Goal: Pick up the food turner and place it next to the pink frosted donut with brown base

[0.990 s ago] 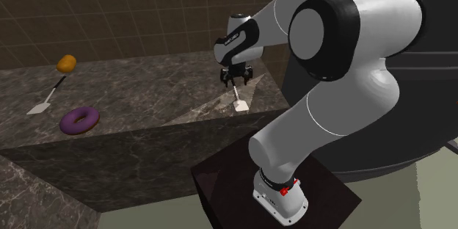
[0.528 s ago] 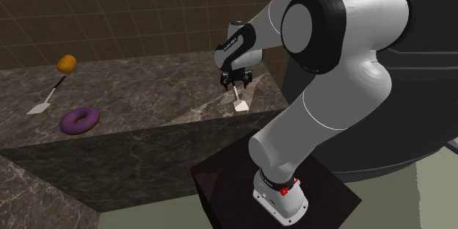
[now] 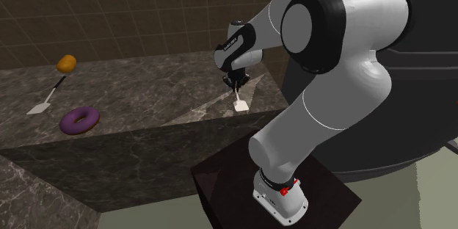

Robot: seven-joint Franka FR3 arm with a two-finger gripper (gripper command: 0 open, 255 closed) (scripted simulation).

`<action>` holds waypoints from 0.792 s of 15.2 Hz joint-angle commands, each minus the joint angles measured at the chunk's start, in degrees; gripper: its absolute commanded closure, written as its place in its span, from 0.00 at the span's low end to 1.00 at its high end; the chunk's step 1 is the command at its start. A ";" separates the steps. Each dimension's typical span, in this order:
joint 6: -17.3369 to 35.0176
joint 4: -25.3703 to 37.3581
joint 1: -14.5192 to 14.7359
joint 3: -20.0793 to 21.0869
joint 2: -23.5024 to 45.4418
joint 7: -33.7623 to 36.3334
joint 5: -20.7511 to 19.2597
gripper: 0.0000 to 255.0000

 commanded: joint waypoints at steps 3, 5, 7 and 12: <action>0.00 0.00 0.00 0.00 0.00 0.00 0.00 1.00; 0.00 0.00 0.00 0.00 0.01 -0.01 0.00 1.00; -0.94 0.31 -0.02 0.06 -0.63 0.03 -0.04 1.00; -5.63 2.11 -0.09 0.35 -3.52 0.13 -0.13 1.00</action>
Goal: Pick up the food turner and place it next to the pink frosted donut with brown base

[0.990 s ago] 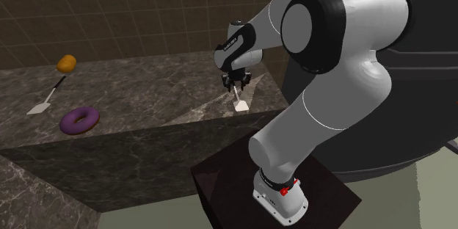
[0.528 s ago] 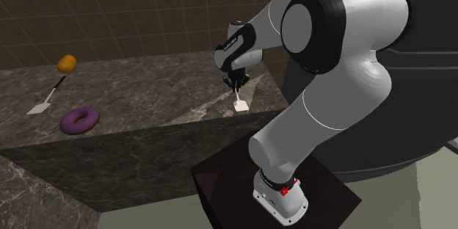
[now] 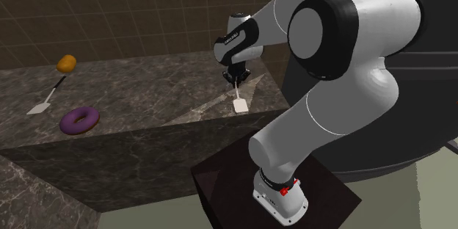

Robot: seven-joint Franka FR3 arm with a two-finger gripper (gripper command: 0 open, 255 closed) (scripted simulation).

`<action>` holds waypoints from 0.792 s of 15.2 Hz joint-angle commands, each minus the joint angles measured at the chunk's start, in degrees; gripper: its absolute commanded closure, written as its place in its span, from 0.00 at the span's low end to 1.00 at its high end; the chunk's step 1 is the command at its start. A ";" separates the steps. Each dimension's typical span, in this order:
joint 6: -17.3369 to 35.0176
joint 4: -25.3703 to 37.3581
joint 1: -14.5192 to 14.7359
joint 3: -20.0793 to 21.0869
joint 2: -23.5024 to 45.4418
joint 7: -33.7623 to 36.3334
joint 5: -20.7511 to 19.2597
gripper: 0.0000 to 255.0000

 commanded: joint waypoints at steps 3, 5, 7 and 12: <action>-3.59 1.54 -0.04 0.21 -2.02 0.03 -0.02 1.00; -5.39 2.43 -0.05 0.32 -2.94 0.04 -0.01 1.00; -7.18 3.36 -0.05 0.44 -3.79 0.05 0.01 1.00; -11.55 5.91 -0.04 0.71 -5.61 0.05 0.10 1.00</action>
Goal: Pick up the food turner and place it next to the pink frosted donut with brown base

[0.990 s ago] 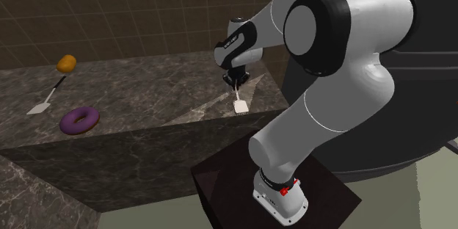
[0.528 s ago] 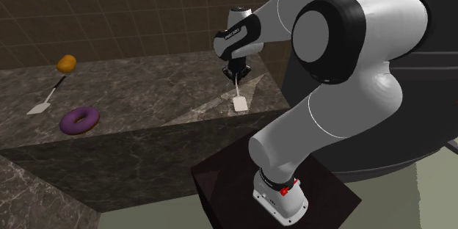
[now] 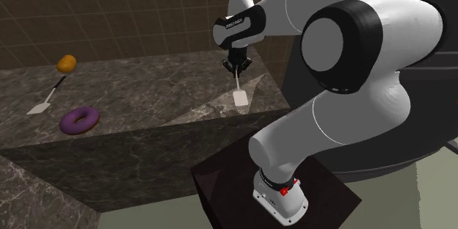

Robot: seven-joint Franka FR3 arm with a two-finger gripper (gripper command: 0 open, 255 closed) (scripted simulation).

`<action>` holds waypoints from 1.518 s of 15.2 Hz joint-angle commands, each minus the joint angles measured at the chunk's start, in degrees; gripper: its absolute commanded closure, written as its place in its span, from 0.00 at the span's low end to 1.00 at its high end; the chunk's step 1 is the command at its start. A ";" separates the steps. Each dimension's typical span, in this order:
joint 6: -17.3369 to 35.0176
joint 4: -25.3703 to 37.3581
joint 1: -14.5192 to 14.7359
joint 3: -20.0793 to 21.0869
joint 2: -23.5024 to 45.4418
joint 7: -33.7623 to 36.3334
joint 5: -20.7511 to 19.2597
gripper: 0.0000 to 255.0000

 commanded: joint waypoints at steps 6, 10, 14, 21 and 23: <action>-4.78 3.17 0.74 1.45 -1.51 1.50 0.60 1.00; -4.67 4.05 3.33 5.79 -0.30 7.20 2.39 1.00; -4.53 6.02 5.79 10.00 1.96 12.82 3.95 1.00; -4.51 11.99 9.53 16.90 8.13 22.59 5.37 1.00; -4.63 14.27 10.46 18.74 10.35 25.40 5.37 1.00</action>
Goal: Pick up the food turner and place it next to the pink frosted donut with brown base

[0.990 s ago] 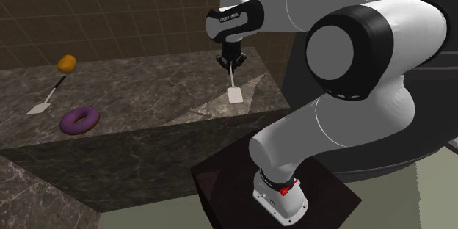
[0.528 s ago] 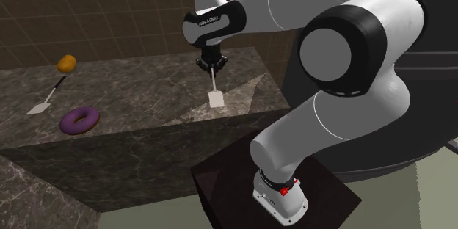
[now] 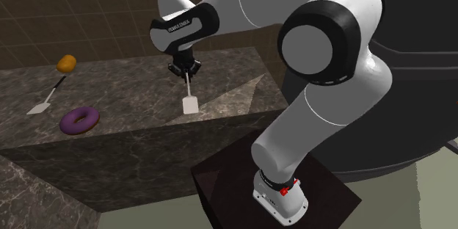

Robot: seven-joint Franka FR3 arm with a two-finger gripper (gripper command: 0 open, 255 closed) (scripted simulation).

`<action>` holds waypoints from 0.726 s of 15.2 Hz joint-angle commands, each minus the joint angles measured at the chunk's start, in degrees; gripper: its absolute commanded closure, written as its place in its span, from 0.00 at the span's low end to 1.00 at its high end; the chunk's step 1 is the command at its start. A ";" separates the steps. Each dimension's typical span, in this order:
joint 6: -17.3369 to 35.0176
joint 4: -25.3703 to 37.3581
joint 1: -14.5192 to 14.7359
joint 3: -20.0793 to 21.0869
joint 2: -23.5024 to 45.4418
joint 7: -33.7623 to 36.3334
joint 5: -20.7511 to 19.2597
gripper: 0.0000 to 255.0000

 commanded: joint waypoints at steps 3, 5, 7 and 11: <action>-0.47 4.85 1.73 3.48 4.55 5.59 -0.37 1.00; -0.83 7.76 2.61 5.13 7.23 8.44 -0.92 1.00; -1.33 10.93 3.55 6.64 10.08 11.30 -1.70 1.00; -2.78 18.10 5.61 9.33 16.33 17.00 -3.89 1.00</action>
